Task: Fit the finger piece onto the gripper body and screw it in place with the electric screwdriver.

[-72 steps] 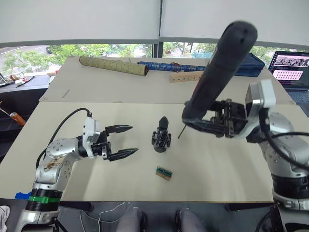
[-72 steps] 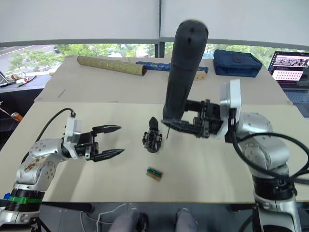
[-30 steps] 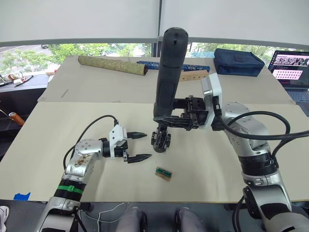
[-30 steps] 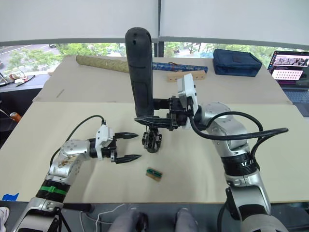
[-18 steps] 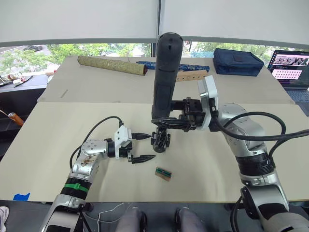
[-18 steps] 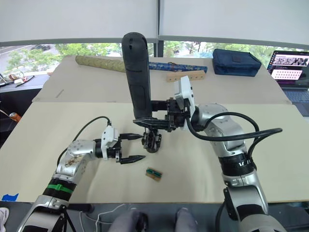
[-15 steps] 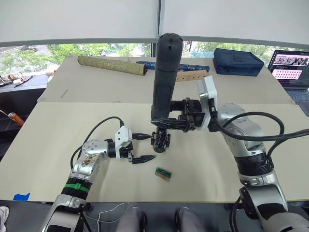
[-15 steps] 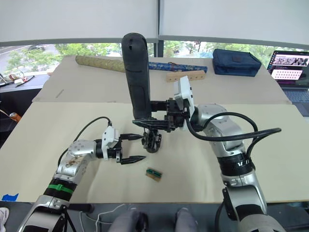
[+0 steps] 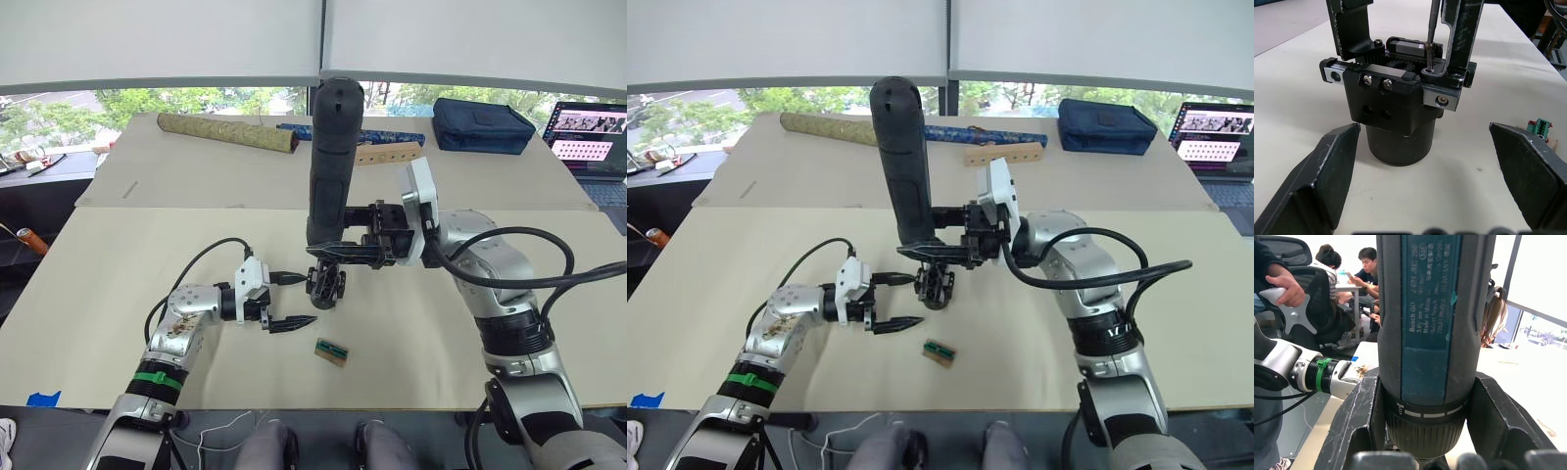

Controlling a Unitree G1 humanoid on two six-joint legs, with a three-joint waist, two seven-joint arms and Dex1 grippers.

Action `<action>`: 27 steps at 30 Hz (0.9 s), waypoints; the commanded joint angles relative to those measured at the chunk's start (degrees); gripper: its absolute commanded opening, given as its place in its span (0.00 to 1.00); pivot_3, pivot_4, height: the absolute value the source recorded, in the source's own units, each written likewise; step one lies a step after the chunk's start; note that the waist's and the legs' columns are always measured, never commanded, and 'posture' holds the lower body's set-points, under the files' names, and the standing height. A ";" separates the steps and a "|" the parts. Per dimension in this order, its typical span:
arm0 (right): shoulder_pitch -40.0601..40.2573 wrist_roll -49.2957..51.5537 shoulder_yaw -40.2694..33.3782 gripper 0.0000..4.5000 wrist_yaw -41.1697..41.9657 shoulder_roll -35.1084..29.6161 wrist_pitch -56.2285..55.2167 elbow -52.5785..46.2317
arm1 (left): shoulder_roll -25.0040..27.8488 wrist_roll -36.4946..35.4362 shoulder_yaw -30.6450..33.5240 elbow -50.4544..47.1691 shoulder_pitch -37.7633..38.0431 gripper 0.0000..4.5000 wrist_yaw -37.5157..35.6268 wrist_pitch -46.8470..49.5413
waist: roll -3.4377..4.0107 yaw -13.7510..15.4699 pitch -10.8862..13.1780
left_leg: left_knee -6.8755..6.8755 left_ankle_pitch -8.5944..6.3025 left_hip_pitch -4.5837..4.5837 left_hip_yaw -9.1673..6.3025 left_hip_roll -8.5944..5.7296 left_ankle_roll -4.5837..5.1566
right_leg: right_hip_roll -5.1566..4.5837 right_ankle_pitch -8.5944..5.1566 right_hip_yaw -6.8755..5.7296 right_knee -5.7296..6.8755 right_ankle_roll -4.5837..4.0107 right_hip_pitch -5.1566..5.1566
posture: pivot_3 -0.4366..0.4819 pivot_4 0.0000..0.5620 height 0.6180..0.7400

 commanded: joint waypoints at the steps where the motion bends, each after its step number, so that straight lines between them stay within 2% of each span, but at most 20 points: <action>1: -1.05 0.85 -2.05 0.42 0.24 0.40 -2.42 -0.90 | -0.21 -0.01 0.20 -0.58 -0.41 1.00 -0.04 -1.19 | 0.00 0.00 0.00 | 0.00 0.00 0.00 0.00 0.00 0.00 | 0.00 0.00 0.00 0.00 0.00 0.00 | 0.48 0.27 0.95; 27: -1.90 -0.47 -0.29 0.42 -0.15 0.38 -0.70 0.75 | -1.38 0.40 -0.14 -0.31 -0.09 1.00 0.74 -1.28 | 0.00 0.01 0.00 | 0.01 0.00 0.00 0.00 0.00 0.00 | 0.00 0.00 0.00 0.01 0.00 0.00 | 0.48 0.27 0.95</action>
